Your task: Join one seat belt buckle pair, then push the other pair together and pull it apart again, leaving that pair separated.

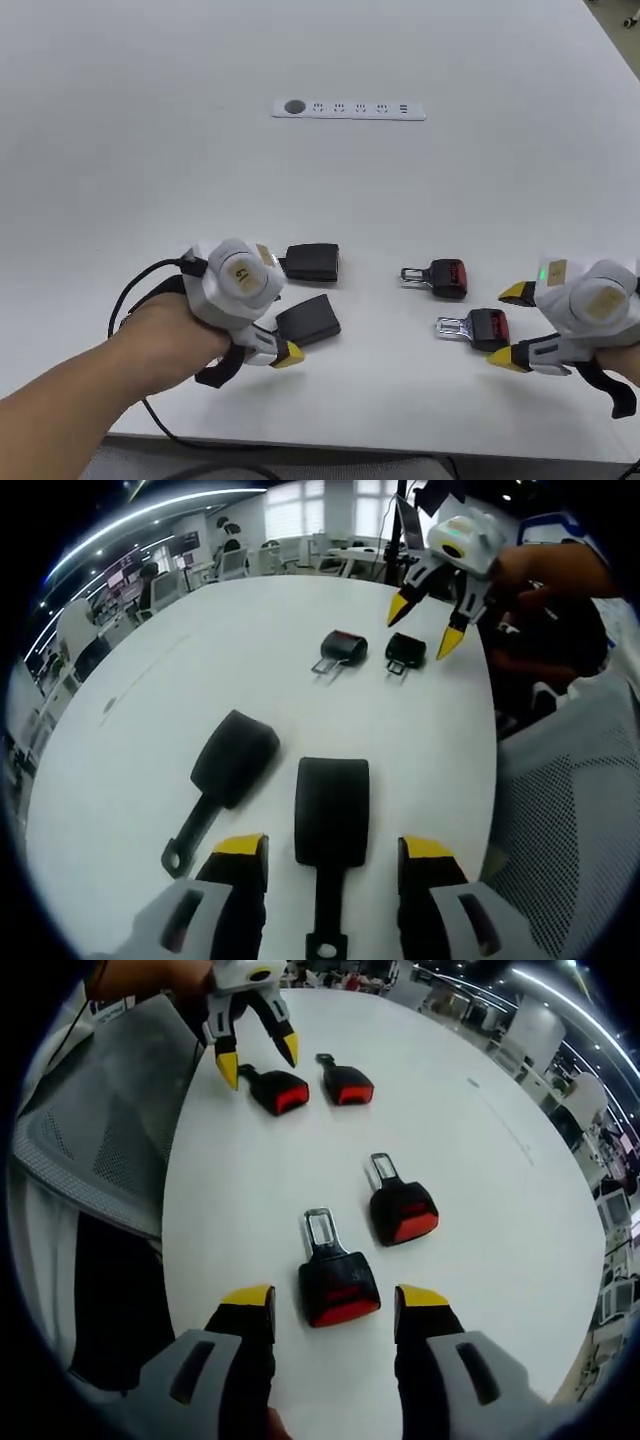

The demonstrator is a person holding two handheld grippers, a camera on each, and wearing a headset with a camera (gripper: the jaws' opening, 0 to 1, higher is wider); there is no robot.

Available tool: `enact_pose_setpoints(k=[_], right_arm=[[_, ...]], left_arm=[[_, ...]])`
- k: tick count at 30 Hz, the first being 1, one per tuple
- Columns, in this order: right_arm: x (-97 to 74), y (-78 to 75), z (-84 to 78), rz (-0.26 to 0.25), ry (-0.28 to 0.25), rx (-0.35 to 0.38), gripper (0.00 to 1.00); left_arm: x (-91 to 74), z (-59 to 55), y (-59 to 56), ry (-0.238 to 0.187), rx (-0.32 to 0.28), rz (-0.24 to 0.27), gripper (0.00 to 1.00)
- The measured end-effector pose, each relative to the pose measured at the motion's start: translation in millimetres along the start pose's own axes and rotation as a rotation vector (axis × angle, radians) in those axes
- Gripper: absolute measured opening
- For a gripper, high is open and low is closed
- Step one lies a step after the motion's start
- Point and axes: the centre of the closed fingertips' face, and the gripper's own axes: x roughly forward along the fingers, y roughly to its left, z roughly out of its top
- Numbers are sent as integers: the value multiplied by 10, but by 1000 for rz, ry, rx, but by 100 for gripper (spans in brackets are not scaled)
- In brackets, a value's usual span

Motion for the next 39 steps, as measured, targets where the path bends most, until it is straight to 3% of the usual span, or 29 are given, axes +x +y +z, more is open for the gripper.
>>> enact_pose_setpoints(k=[8,10,17,22,31,35,39], right_arm=[[87,-29,-25,40,7,10,45],[110,-36,-43,54,8,17,44],[166,-28,-47,89,12,12,40],[178,-1,-58,111,24,-8,36],[211,30,-85,134,34,10,35],[211,17,-95,149,31,-4,35],[216,16,-93,159,68,-34,34]], left_arm=[[90,58,8,19,33,-34,48],[100,57,-2,39,80,-44,44],[146,60,-83,71,151,-99,38],[178,32,-47,78,184,-108,36],[203,-18,-68,126,324,-125,34],[208,-21,-65,136,345,-129,34],[213,-36,-58,124,345,-144,34]])
